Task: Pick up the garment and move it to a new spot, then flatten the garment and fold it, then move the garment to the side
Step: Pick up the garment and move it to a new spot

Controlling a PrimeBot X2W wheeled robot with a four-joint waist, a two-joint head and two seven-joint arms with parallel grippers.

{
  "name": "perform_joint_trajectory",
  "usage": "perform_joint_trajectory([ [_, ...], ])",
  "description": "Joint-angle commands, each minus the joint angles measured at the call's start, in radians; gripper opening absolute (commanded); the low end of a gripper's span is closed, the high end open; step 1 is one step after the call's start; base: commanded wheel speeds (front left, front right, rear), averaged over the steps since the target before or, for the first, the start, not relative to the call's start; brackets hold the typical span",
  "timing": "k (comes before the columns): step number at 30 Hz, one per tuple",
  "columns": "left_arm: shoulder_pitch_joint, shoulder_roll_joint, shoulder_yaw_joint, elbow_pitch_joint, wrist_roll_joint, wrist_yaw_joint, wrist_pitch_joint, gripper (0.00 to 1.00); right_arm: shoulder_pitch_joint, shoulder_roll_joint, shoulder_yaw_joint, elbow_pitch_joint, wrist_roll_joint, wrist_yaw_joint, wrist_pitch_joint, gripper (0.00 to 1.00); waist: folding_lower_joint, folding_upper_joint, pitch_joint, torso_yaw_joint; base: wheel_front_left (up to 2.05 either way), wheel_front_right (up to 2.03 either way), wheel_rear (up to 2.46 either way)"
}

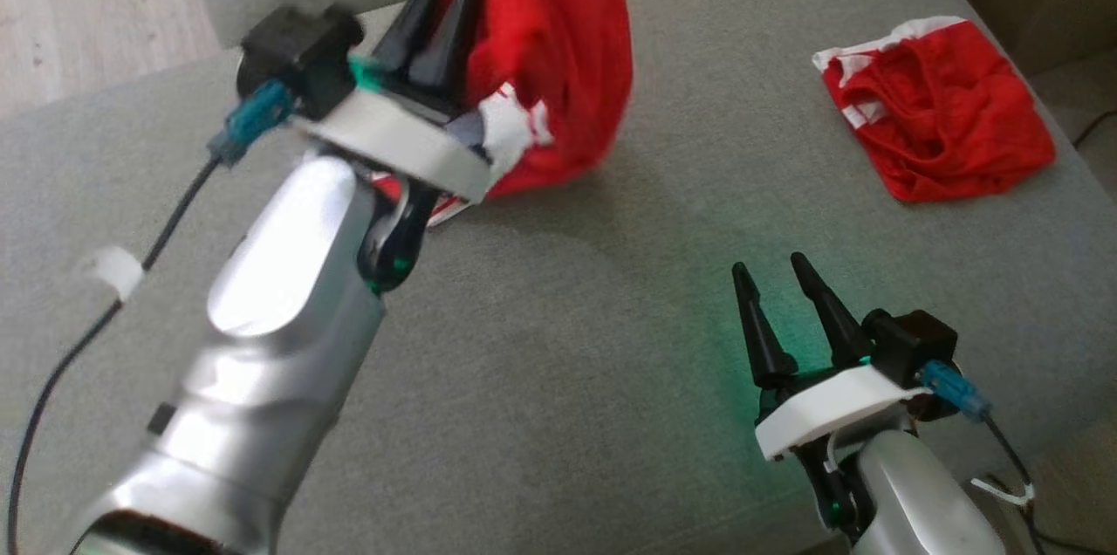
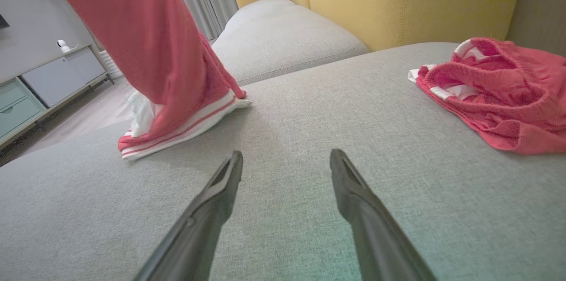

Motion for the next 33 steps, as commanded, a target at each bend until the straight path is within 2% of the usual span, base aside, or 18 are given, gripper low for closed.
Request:
perform_joint_trajectory([
  [1, -0.022, 0.039, 0.045, -0.015, 0.011, 0.01, -0.015, 1.0, -0.018, 0.0, 0.017, -0.036, 0.01, -0.001, -0.01, 1.0, -0.0002, 0.0, 0.001, 0.012, 0.0, 0.0, 0.0],
  [10, 0.176, 0.112, 0.141, 0.126, 0.035, 0.106, -0.093, 1.0, -0.016, 0.0, -0.024, -0.03, -0.017, -0.001, -0.01, 1.0, -0.0002, 0.0, -0.021, 0.114, 0.0, 0.0, 0.0],
  [13, 0.283, 0.121, 0.228, 0.079, 0.046, 0.148, -0.095, 1.0, -0.015, 0.0, -0.047, -0.023, -0.027, -0.001, -0.01, 1.0, -0.0002, 0.0, -0.029, 0.153, 0.0, 0.0, 0.0],
  [16, 0.408, 0.114, 0.298, 0.01, 0.087, 0.167, -0.095, 1.0, -0.013, 0.0, -0.07, -0.017, -0.035, -0.001, -0.01, 1.0, -0.0002, 0.0, -0.043, 0.189, 0.0, 0.0, 0.0],
  [24, 0.67, 0.047, 0.441, -0.137, 0.193, 0.161, -0.095, 1.0, 0.007, 0.0, -0.112, 0.006, -0.057, -0.001, -0.01, 1.0, -0.0002, 0.0, -0.079, 0.251, 0.0, 0.0, 0.0],
  [27, 0.771, -0.007, 0.496, -0.173, 0.215, 0.142, -0.095, 1.0, 0.019, 0.0, -0.116, 0.019, -0.063, -0.001, -0.01, 1.0, -0.0002, 0.0, -0.09, 0.26, 0.0, 0.0, 0.0],
  [33, 0.874, -0.049, 0.545, -0.183, 0.289, 0.095, -0.095, 1.0, 0.035, 0.0, -0.118, 0.027, -0.071, -0.001, -0.01, 1.0, -0.0002, 0.0, -0.097, 0.269, 0.0, 0.0, 0.0],
])
